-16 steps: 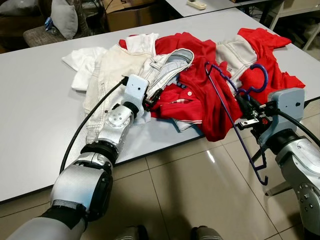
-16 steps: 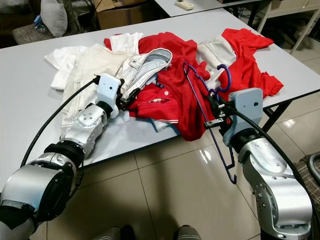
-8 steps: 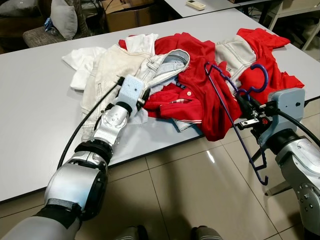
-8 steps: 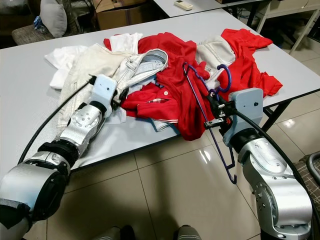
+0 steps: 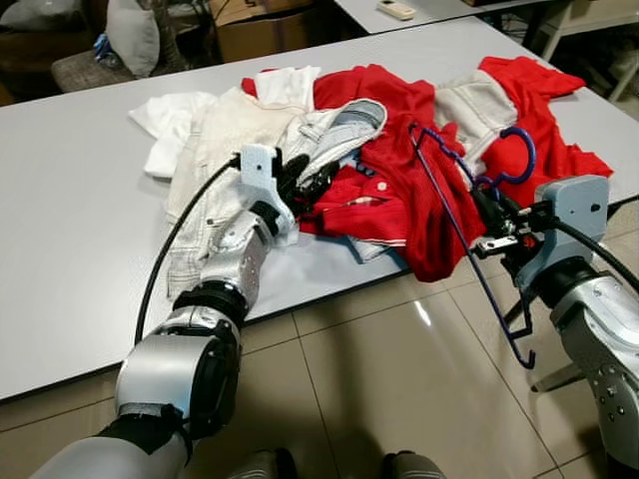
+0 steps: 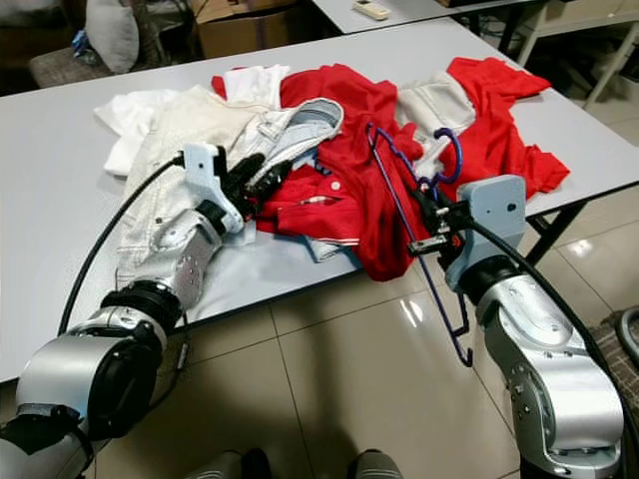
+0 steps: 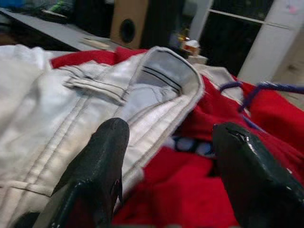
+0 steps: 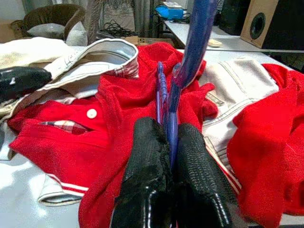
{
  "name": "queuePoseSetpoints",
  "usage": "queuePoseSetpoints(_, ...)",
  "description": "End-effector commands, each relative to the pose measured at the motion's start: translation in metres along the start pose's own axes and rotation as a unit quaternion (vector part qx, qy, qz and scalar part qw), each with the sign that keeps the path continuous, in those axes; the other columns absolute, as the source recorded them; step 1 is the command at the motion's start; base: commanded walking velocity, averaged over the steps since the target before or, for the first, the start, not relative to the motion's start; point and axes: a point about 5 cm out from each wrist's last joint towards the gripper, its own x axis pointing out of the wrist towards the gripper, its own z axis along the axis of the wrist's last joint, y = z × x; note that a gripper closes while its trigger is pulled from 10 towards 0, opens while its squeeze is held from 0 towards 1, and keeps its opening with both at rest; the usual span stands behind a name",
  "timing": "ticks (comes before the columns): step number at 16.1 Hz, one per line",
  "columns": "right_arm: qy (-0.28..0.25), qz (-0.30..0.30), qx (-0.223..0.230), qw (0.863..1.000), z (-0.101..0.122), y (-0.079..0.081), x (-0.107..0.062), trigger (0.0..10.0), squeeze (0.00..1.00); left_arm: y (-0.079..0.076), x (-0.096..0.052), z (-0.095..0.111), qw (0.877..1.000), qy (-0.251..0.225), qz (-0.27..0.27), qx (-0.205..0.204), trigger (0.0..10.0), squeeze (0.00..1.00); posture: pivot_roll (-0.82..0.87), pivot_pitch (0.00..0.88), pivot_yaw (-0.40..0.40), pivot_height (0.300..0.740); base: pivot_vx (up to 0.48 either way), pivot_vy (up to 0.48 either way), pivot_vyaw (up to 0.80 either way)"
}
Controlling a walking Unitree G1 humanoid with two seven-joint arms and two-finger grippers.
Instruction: Hang hanger
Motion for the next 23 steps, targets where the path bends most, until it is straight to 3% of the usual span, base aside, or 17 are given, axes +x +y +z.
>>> queuePoseSetpoints(1,-0.012,0.002,-0.003,1.0,0.004,0.0,0.001,10.0,0.0,0.011,0.002,0.01,0.997,0.011,0.059,0.056,10.0,0.0,-0.31,0.097,0.089,0.74,0.0,0.0,0.0)
queuePoseSetpoints(2,-0.012,0.002,-0.003,1.0,0.004,0.0,0.001,10.0,0.0,0.015,0.0,0.009,0.994,0.025,0.076,0.079,10.0,0.0,-0.31,0.097,0.089,0.74,0.0,0.0,0.0)
queuePoseSetpoints(4,-0.013,0.003,-0.004,1.0,0.005,0.0,0.001,10.0,0.0,0.025,-0.005,0.007,0.977,0.059,0.119,0.165,10.0,0.0,-0.31,0.091,0.089,0.74,0.0,0.0,0.0)
queuePoseSetpoints(7,-0.014,0.003,-0.005,1.0,0.005,0.0,0.0,10.0,0.0,0.021,-0.006,-0.003,0.965,0.093,0.102,0.224,10.0,0.0,-0.31,0.089,0.092,0.74,0.0,0.0,0.0)
queuePoseSetpoints(10,-0.014,0.003,-0.004,1.0,0.004,0.0,-0.001,10.0,0.0,0.013,-0.006,-0.012,0.967,0.102,0.077,0.22,10.0,0.0,-0.31,0.09,0.092,0.74,0.0,0.0,0.0)
queuePoseSetpoints(13,-0.013,0.004,-0.005,1.0,0.004,0.0,-0.001,10.0,0.0,0.022,-0.013,-0.019,0.942,0.142,0.112,0.282,10.0,0.0,-0.31,0.091,0.09,0.74,0.0,0.0,0.0)
queuePoseSetpoints(16,-0.013,0.005,-0.005,1.0,0.005,0.0,-0.001,10.0,0.0,0.033,-0.017,-0.015,0.929,0.146,0.159,0.301,10.0,0.0,-0.32,0.096,0.088,0.74,0.0,0.0,0.0)
queuePoseSetpoints(18,-0.013,0.005,-0.006,1.0,0.005,-0.001,0.0,10.0,0.0,0.036,-0.018,-0.013,0.931,0.138,0.18,0.285,10.0,0.0,-0.32,0.097,0.088,0.74,0.0,0.0,0.0)
queuePoseSetpoints(20,-0.012,0.005,-0.007,1.0,0.005,-0.001,0.0,10.0,0.0,0.039,-0.019,-0.012,0.937,0.134,0.212,0.242,10.0,0.0,-0.32,0.099,0.086,0.74,0.0,0.0,0.0)
queuePoseSetpoints(23,-0.013,0.005,-0.008,1.0,0.006,-0.001,0.0,10.0,0.0,0.04,-0.019,-0.01,0.923,0.139,0.225,0.28,10.0,0.0,-0.32,0.099,0.086,0.74,0.0,0.0,0.0)
